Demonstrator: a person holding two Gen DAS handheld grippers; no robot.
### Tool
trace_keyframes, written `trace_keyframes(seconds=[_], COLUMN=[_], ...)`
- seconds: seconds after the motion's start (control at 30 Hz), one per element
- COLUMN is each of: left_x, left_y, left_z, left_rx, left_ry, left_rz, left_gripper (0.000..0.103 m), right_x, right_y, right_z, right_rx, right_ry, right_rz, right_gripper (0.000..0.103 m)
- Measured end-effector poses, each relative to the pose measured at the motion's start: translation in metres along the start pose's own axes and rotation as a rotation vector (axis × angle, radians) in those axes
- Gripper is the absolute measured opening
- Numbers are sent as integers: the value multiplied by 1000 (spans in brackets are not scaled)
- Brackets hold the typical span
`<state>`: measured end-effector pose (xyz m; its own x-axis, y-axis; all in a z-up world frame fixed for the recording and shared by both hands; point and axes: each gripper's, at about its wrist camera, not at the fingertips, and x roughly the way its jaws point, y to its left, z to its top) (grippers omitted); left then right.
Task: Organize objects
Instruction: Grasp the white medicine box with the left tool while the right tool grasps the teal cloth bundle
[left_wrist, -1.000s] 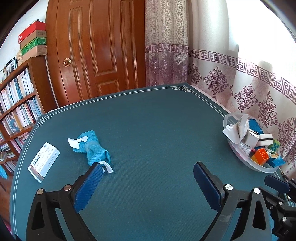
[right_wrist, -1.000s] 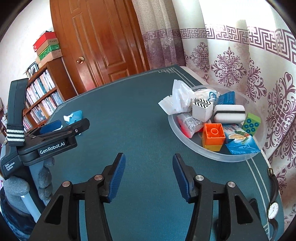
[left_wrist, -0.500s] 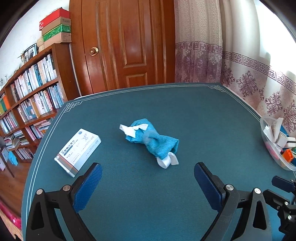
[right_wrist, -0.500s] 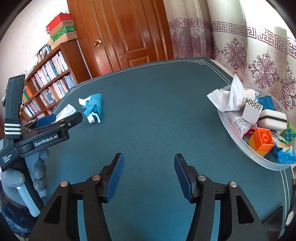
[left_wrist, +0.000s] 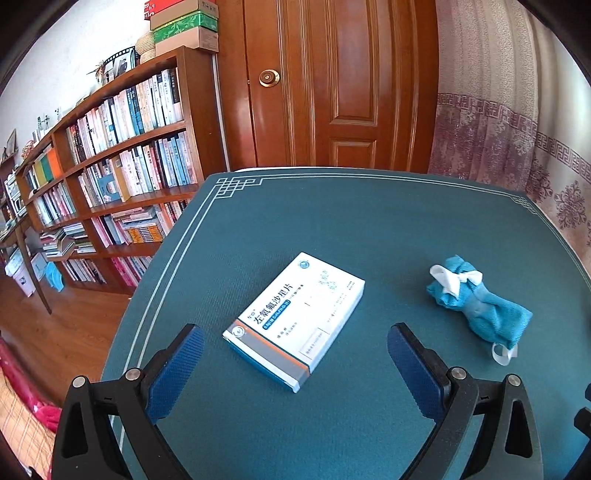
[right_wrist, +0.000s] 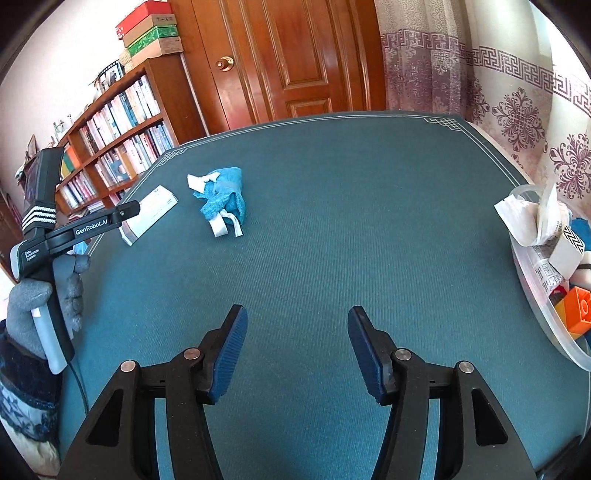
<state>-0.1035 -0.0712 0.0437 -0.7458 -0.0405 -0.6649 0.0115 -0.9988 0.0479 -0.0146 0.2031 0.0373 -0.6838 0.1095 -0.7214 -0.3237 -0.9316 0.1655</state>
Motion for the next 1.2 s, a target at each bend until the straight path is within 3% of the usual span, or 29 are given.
trace_keyframes(seconds=[0.33,0.67,0.73,0.8,0.97,1.2], left_x=[37,59,60,61,58,50], left_y=[1,10,11,12,14,18], left_z=[13,13,13,12,12,12], left_rx=[92,55,54,52,45,27], left_ry=[35,106,112,119,111,69], left_rz=[-48,-60,-70,-76,-101,-113], left_gripper=[101,101,98,85,69,67], right_x=[26,71,80,88,109,130], right_y=[26,49,56,61,72,82], right_z=[40,79,84,88,98,103], right_rx=[-60,-96,-109,-122,-139,-156], right_ry=[-30,-27,-19,-14,9,40], right_rz=[74,119,123,124,121,99], right_gripper=[58,58,58,58,58,58])
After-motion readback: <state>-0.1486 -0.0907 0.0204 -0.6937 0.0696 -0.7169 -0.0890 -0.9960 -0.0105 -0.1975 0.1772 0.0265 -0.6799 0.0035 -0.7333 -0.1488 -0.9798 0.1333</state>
